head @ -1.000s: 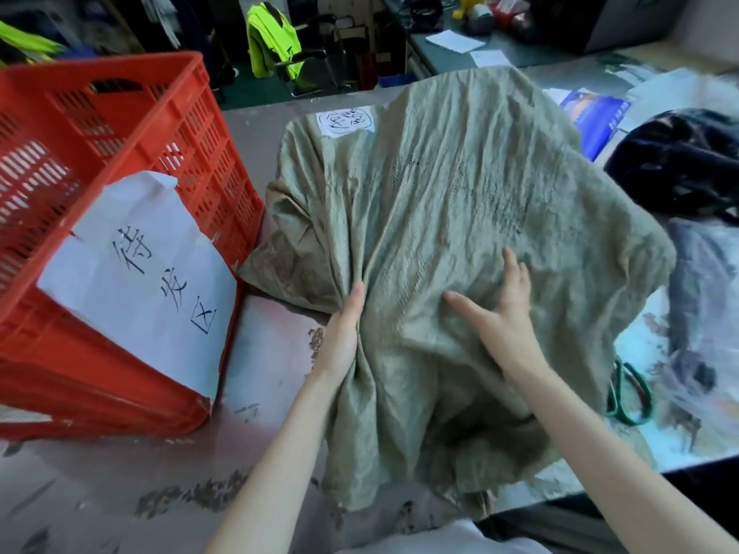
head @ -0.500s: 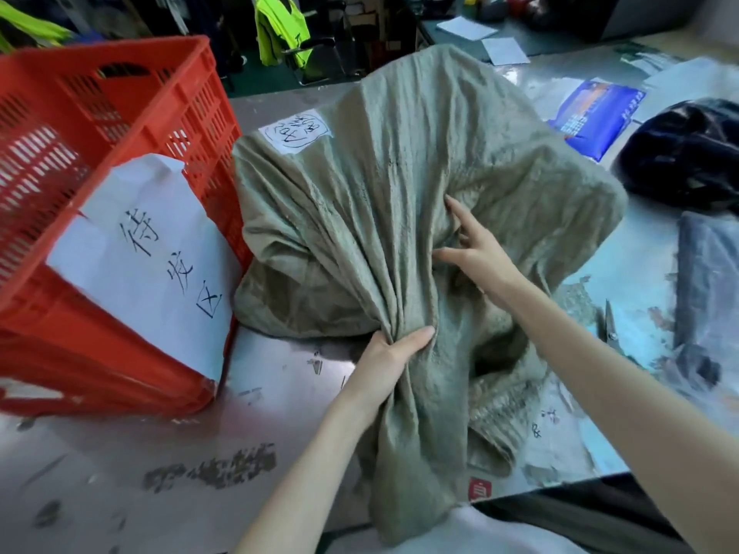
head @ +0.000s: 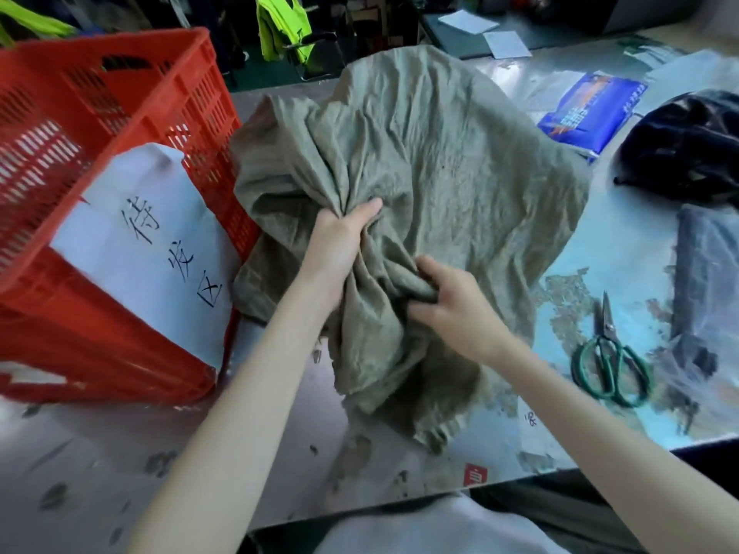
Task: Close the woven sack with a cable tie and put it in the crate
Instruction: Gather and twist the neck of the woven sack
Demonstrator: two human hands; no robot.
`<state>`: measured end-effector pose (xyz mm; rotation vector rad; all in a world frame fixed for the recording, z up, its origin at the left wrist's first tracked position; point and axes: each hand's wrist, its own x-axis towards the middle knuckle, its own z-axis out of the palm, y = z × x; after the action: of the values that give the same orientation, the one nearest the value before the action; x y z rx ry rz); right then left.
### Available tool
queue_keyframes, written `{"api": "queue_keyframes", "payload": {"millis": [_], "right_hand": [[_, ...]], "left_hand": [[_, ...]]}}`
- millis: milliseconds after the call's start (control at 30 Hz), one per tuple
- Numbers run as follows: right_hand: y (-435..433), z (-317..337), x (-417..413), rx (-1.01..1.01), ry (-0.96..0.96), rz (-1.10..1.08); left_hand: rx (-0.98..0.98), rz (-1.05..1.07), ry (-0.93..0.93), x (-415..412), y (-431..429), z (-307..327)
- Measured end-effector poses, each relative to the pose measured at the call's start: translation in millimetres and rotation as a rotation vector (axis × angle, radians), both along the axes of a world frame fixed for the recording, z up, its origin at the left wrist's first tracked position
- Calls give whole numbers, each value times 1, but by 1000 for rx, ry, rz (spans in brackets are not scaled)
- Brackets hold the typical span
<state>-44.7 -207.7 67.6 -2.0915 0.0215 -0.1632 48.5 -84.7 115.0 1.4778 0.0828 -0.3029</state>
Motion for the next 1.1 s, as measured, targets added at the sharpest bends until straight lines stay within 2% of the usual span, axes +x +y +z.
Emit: {"api": "queue_keyframes", "payload": {"millis": [100,233,333,433,567,767,867,967,1033,1100], "right_hand": [[-11,28,7,-26,-106,-1],[-21,63,13,-65,-233,-23],[-17,77,12,-127,-326,65],[-8,74,4,-131,-341,197],[-1,52,-5,-191,-250,298],[9,20,-20,-285,-125,340],[8,17,-28,-127,2,361],[6,20,-28,274,78,230],[2,21,-22,395,2,63],[-3,24,-14,380,-110,-115]], "left_hand": [[32,-78,15,13,4,21],[116,-314,83,17,9,38],[125,-368,144,7,5,35],[-41,-442,247,9,5,24],[-276,-465,241,20,1,12],[72,-434,311,24,-10,-6],[131,-302,251,28,-15,-22],[153,-264,257,25,-18,-28],[67,-307,285,23,-20,-31],[-80,-368,349,20,-22,-31]]}}
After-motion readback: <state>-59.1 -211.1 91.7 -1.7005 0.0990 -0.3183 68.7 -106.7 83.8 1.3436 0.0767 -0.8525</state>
